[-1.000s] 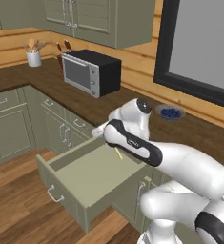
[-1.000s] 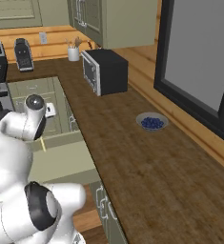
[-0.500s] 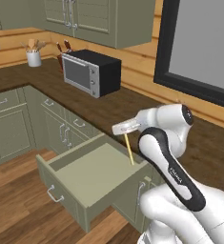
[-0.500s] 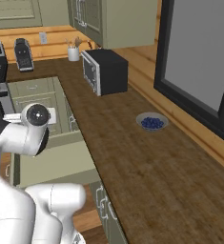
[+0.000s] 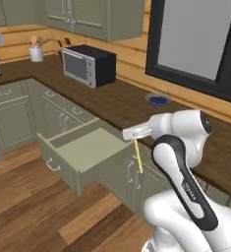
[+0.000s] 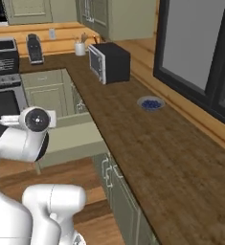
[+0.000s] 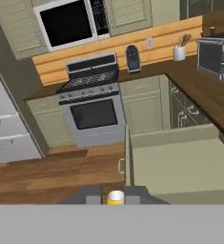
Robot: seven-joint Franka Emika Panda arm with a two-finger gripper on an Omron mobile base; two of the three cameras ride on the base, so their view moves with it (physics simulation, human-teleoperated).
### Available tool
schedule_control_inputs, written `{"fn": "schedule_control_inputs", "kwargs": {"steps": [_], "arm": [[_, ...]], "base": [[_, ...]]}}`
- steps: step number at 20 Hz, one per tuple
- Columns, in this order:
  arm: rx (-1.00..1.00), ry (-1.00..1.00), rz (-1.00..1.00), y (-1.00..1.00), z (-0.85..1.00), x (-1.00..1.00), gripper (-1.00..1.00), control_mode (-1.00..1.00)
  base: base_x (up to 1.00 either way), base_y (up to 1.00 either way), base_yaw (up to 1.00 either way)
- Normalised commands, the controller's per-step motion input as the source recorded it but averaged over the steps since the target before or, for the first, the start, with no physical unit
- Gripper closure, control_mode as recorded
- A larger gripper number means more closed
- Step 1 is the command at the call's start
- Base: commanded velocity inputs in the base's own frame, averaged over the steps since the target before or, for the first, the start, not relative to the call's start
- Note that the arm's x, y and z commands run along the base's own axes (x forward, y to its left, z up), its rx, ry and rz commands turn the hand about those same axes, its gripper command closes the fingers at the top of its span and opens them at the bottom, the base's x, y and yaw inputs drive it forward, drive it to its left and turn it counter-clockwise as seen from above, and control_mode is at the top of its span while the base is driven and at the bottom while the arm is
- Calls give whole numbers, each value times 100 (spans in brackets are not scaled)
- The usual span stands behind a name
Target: Take a straw from the drawer in front and place it inside the glass cup on the dining counter.
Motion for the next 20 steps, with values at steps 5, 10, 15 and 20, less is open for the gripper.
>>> {"fn": "schedule_control_inputs", "kwargs": {"steps": [5, 10, 15, 20], "arm": [[0, 0, 0, 0, 0, 0, 100, 100], [0, 0, 0, 0, 0, 0, 100, 100], [0, 0, 0, 0, 0, 0, 100, 100], [0, 0, 0, 0, 0, 0, 100, 100]], "base": [[-55, 97, 72], [-21, 90, 83], [-5, 91, 80], [2, 79, 75]]}}
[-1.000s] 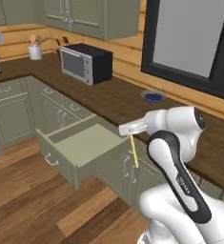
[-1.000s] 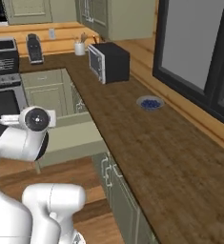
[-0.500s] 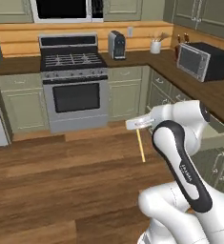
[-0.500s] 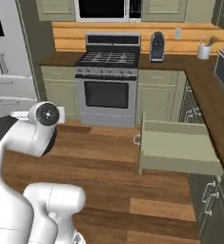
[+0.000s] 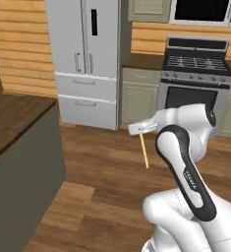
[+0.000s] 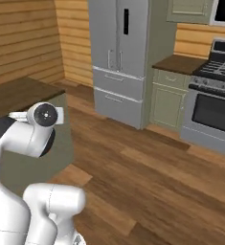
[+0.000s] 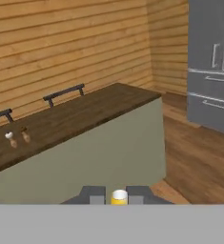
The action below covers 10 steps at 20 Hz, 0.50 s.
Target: Take a straw from the drawer in front and place it inside the glass cup on the dining counter.
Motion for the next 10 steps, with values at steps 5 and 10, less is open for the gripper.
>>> {"fn": "schedule_control_inputs", "kwargs": {"steps": [5, 10], "arm": [[0, 0, 0, 0, 0, 0, 100, 100], [0, 0, 0, 0, 0, 0, 100, 100]], "base": [[79, 22, 45], [100, -15, 15]]}}
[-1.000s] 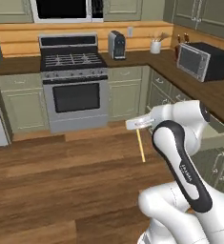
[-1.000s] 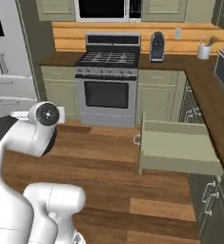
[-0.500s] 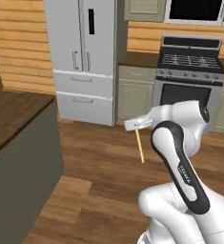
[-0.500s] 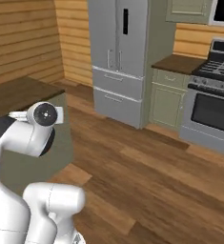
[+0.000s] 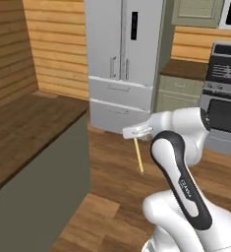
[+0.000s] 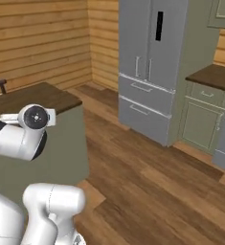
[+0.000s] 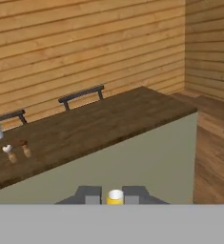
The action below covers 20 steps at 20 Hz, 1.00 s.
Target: Take a straw from the drawer in front and place it inside the glass cup on the dining counter.
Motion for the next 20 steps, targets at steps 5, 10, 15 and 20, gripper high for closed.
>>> {"fn": "schedule_control_inputs", "kwargs": {"steps": [5, 10, 15, 20], "arm": [[0, 0, 0, 0, 0, 0, 100, 100], [0, 0, 0, 0, 0, 0, 100, 100], [0, 0, 0, 0, 0, 0, 100, 100], [0, 0, 0, 0, 0, 0, 100, 100]], "base": [[100, -41, 17], [100, -41, 22], [100, -28, 31], [100, -22, 39]]}}
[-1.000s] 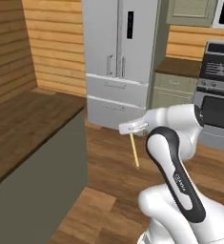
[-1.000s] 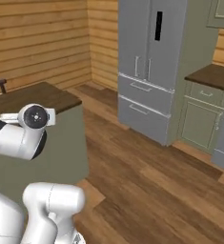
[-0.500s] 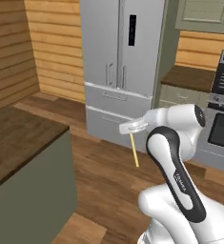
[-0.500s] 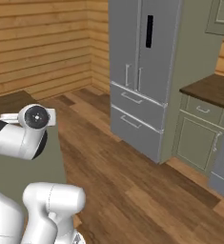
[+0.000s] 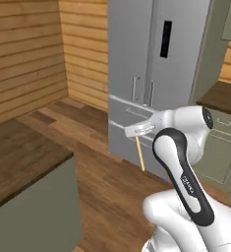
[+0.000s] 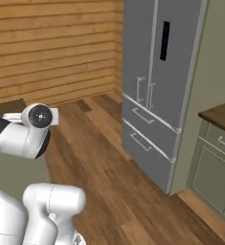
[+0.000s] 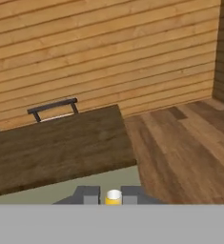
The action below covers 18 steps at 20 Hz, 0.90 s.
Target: Take a straw from the drawer in front and place it inside the glass cup on the dining counter.
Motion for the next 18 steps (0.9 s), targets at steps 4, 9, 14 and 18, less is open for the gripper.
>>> {"fn": "schedule_control_inputs", "kwargs": {"steps": [4, 9, 14, 18], "arm": [[0, 0, 0, 0, 0, 0, 100, 100], [0, 0, 0, 0, 0, 0, 100, 100], [0, 0, 0, 0, 0, 0, 100, 100], [0, 0, 0, 0, 0, 0, 100, 100]], "base": [[100, -24, 42], [100, -30, 46], [100, -43, 48], [100, -66, 45]]}}
